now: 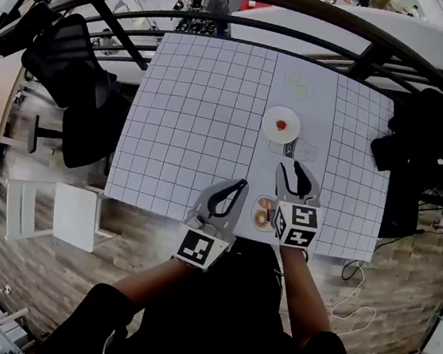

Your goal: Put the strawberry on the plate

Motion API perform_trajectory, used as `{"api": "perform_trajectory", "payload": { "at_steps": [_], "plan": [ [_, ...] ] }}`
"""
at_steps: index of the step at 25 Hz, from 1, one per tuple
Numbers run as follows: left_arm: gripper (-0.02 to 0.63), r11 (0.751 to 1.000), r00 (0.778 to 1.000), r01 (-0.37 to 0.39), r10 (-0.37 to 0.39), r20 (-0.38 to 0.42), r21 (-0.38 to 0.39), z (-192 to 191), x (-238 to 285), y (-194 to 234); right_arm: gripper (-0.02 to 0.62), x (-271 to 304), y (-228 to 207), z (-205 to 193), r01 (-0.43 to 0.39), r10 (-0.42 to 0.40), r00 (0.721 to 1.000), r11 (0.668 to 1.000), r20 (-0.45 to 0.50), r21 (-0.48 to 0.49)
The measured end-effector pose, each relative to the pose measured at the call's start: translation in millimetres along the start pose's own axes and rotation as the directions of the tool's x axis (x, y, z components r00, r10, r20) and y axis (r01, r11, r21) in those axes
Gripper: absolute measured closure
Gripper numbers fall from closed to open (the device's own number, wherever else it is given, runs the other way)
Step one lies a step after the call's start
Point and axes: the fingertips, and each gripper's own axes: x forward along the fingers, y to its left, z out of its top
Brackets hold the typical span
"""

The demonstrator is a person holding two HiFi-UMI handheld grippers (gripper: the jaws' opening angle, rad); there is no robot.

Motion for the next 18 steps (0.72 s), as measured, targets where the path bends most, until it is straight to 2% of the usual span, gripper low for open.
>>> {"api": "perform_trajectory", "payload": {
  "at_steps": [6, 13, 18],
  "plan": [
    [0.597, 0.999, 0.998, 0.042, -0.042, 0.044, 0.006, 12, -35, -14, 0.470, -60, 21, 26, 0.044, -0.045, 0.994, 0.999, 0.099, 0.011],
    [0.597, 0.997, 0.994, 0.081, -0.081, 0.071, 0.007, 12, -72, -35, 0.493, -115, 52, 16, 0.082, -0.086, 0.988, 0.996, 0.128, 0.040],
    [0.598, 0.997, 0.994, 0.063, -0.065, 0.085, 0.033, 11, -95, -47, 0.525, -144, 70, 9, 0.060, -0.061, 0.989, 0.998, 0.131, 0.014]
  ]
}}
